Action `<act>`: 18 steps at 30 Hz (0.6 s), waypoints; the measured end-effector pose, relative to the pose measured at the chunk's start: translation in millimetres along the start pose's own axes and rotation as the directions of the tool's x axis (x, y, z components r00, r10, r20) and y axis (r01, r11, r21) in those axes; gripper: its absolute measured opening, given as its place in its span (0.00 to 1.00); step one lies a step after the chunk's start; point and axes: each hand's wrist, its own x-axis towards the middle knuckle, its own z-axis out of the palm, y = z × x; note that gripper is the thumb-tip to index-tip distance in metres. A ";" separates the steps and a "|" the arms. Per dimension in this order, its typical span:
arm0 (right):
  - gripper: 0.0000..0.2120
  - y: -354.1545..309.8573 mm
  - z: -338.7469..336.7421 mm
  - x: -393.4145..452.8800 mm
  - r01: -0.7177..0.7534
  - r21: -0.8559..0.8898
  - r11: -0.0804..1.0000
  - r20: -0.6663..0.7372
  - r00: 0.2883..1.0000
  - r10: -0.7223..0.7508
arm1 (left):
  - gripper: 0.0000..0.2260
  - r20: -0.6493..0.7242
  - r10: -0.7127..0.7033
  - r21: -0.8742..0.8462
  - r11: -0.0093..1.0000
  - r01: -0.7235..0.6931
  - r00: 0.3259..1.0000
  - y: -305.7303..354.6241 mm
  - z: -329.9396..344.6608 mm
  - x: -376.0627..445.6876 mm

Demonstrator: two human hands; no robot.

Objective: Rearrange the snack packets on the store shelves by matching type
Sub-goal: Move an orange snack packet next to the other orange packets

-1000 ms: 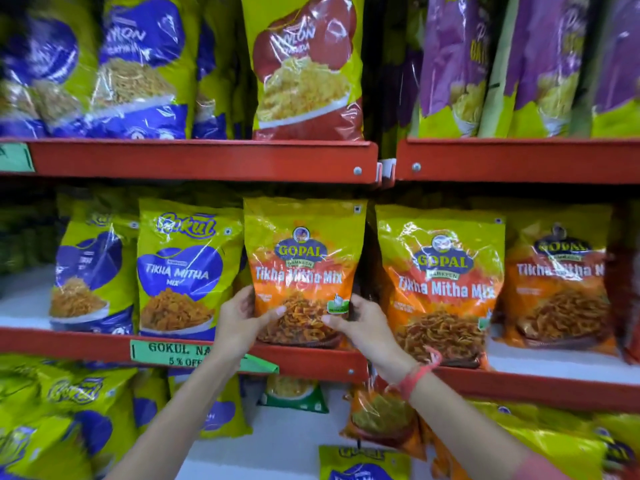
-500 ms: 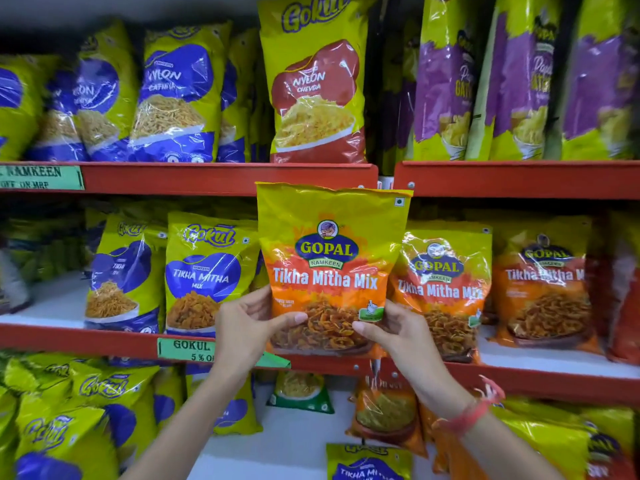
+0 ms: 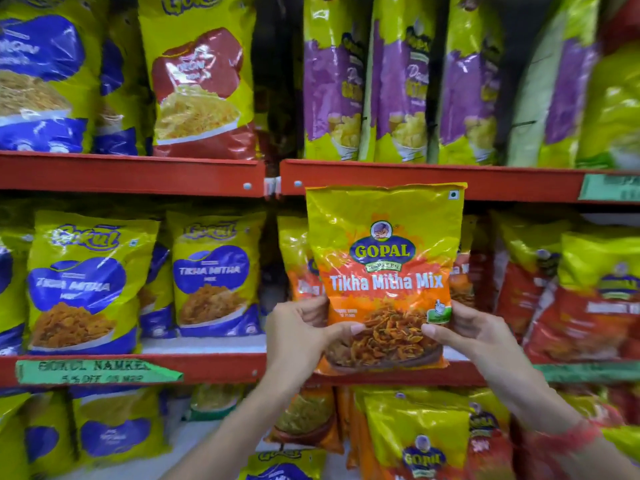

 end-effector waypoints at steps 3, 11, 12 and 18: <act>0.18 7.0 -47.8 5.3 0.008 -0.022 1.000 -0.057 0.998 -0.009 | 0.11 0.046 -0.003 -0.008 1.000 0.004 0.999 -8.0 52.8 11.2; 0.21 50.1 -107.3 29.3 -0.044 -0.056 0.997 -0.167 0.985 0.034 | 0.12 0.085 -0.023 0.081 0.997 0.016 0.996 -35.4 135.8 44.0; 0.21 56.2 -108.6 32.4 -0.057 -0.052 0.997 -0.168 0.985 0.048 | 0.09 0.075 -0.039 0.120 0.992 0.030 0.996 -41.2 139.3 46.5; 0.36 81.5 -105.9 36.8 -0.136 -0.020 0.990 -0.128 0.983 0.133 | 0.11 0.088 -0.094 0.162 0.984 0.079 0.992 -58.5 151.8 51.7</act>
